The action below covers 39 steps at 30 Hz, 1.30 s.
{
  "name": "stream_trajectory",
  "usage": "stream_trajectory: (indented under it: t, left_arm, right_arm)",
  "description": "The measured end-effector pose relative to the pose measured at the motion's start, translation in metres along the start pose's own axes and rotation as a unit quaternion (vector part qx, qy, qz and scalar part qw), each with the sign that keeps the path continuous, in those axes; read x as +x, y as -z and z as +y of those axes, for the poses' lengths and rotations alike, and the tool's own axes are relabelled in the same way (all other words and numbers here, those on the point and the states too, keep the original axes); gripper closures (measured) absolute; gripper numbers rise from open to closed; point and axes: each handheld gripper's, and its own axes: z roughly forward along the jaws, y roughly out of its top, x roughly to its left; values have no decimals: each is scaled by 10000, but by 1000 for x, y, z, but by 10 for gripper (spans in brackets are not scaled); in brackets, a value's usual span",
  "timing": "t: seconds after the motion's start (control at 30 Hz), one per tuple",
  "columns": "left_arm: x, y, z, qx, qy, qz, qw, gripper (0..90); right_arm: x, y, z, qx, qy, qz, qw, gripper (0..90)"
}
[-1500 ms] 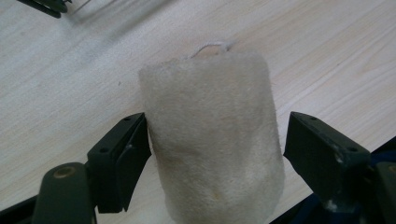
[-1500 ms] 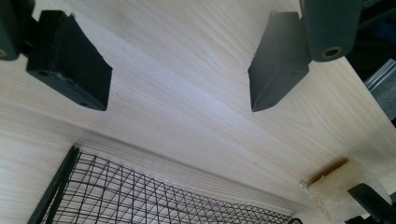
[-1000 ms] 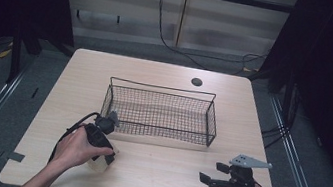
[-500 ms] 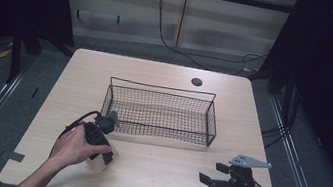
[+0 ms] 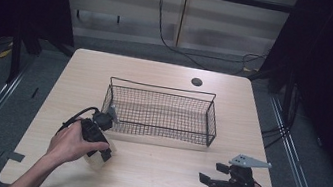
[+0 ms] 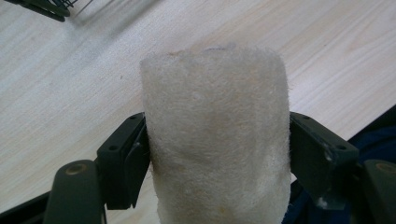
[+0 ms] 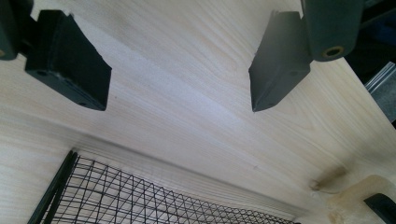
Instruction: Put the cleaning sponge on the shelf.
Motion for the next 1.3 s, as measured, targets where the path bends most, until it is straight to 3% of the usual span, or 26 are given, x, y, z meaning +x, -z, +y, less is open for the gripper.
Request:
stream_trajectory:
  t: [0.23,0.43,0.9,1.07,1.3]
  left_arm:
    - [0,8,-1,-58,-45,-1,10000,267]
    - [-1,14,0,-86,-205,-89,9997,267]
    - [-8,44,4,-209,-331,-120,9992,267]
    - [-13,59,9,-242,-506,-86,9984,268]
    - [-17,65,15,-212,-654,-146,9975,268]
  right_arm:
    - [0,0,0,17,-15,0,10000,209]
    - [0,0,0,11,-29,9,10000,206]
    - [0,-1,0,26,-44,16,10000,199]
    - [0,-1,0,36,-47,19,10000,198]
    - [0,-1,0,66,-47,16,10000,198]
